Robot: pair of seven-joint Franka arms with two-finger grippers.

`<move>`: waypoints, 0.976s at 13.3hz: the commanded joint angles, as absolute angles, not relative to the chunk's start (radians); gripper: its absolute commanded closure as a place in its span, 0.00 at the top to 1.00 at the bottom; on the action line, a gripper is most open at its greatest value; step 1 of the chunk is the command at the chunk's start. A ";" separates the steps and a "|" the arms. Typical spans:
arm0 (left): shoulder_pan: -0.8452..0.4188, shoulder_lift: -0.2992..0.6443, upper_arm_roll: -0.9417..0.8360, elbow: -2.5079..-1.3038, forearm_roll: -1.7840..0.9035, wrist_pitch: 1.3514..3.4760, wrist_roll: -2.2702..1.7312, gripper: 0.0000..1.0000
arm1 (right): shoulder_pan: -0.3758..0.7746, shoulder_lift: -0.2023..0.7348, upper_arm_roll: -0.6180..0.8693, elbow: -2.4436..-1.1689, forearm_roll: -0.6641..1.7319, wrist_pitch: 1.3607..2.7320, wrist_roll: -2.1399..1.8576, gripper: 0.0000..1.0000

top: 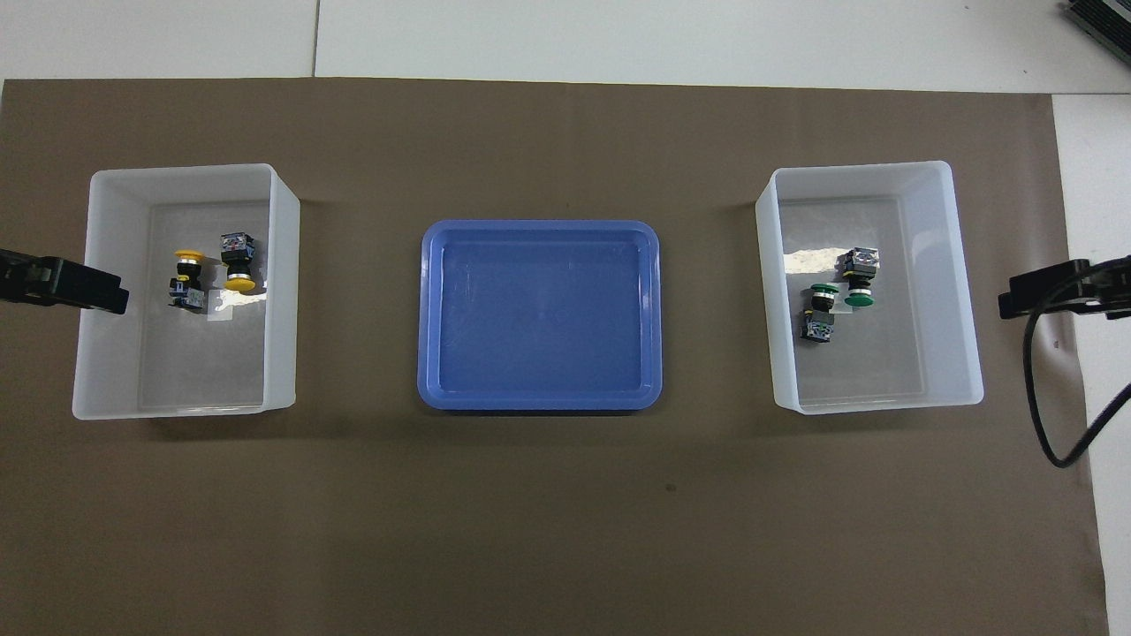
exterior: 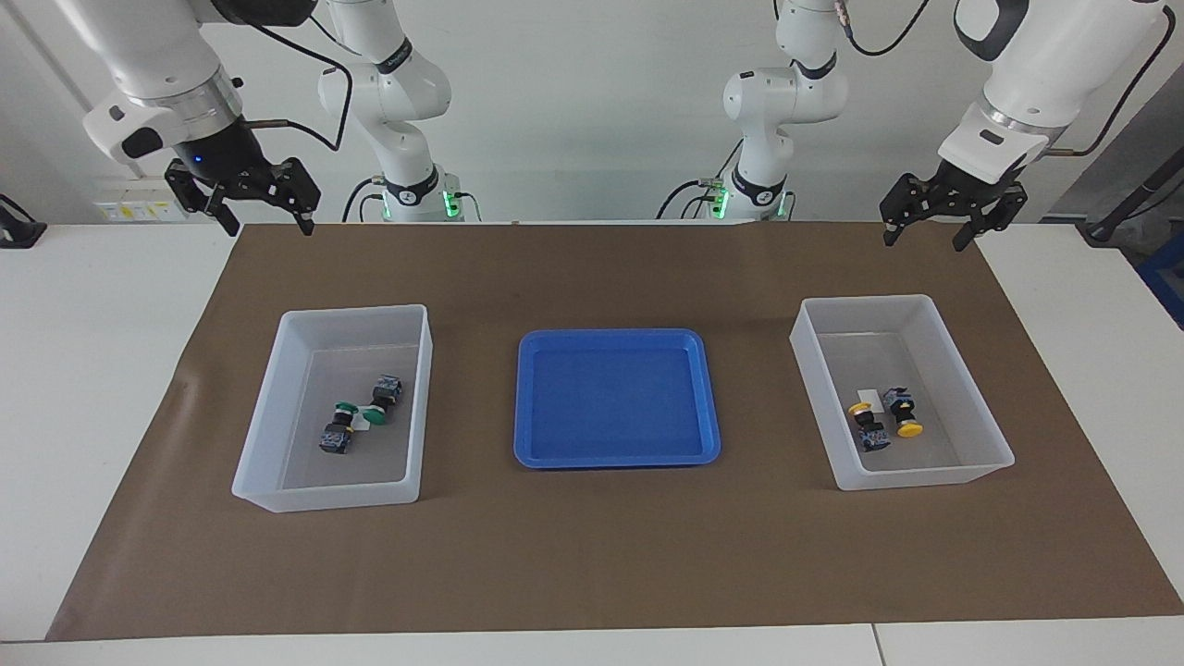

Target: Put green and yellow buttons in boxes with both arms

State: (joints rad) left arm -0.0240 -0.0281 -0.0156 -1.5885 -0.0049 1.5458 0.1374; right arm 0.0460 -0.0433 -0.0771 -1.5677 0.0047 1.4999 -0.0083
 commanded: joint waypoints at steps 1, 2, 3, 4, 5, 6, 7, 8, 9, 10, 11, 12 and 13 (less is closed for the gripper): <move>-0.034 -0.051 -0.020 -1.623 0.014 1.575 0.147 1.00 | 0.041 -0.048 -0.072 -1.577 -0.014 1.509 -0.034 1.00; -0.037 -0.051 -0.021 -1.623 0.014 1.571 0.146 1.00 | 0.043 -0.048 -0.072 -1.580 -0.014 1.519 -0.032 1.00; -0.035 -0.054 -0.023 -1.629 0.014 1.569 0.147 1.00 | 0.041 -0.046 -0.072 -1.580 -0.012 1.535 -0.034 1.00; -0.032 -0.060 -0.025 -1.634 0.014 1.569 0.149 1.00 | 0.041 -0.046 -0.072 -1.582 -0.012 1.539 -0.034 1.00; -0.023 -0.060 -0.023 -1.634 0.012 1.572 0.149 1.00 | 0.049 -0.048 -0.074 -1.582 -0.012 1.539 -0.034 1.00; -0.021 -0.060 -0.021 -1.634 0.012 1.572 0.147 1.00 | 0.089 -0.045 -0.095 -1.582 -0.014 1.537 -0.032 1.00; -0.021 -0.060 -0.021 -1.634 0.012 1.572 0.147 1.00 | 0.104 -0.044 -0.121 -1.582 -0.014 1.526 -0.034 1.00; -0.023 -0.060 -0.023 -1.634 0.012 1.569 0.147 1.00 | 0.101 -0.044 -0.120 -1.582 -0.014 1.526 -0.034 1.00; -0.026 -0.060 -0.023 -1.634 0.012 1.569 0.146 1.00 | 0.100 -0.043 -0.120 -1.580 -0.015 1.529 -0.034 1.00; -0.028 -0.060 -0.023 -1.634 0.012 1.569 0.146 1.00 | 0.092 -0.041 -0.120 -1.580 -0.015 1.532 -0.035 1.00; -0.025 -0.060 -0.021 -1.634 0.012 1.569 0.146 1.00 | 0.072 -0.041 -0.112 -1.580 -0.015 1.532 -0.035 1.00; -0.022 -0.060 -0.021 -1.634 0.012 1.569 0.146 1.00 | 0.065 -0.041 -0.097 -1.580 -0.014 1.532 -0.035 1.00; -0.020 -0.060 -0.020 -1.634 0.012 1.569 0.146 1.00 | 0.066 -0.043 -0.097 -1.580 -0.014 1.531 -0.034 1.00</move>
State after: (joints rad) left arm -0.0213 -0.0303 -0.0237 -1.5984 -0.0048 1.5503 0.1377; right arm 0.0804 -0.0404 -0.1113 -1.5710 0.0025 1.5169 -0.0102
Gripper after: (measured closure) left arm 0.000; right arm 0.000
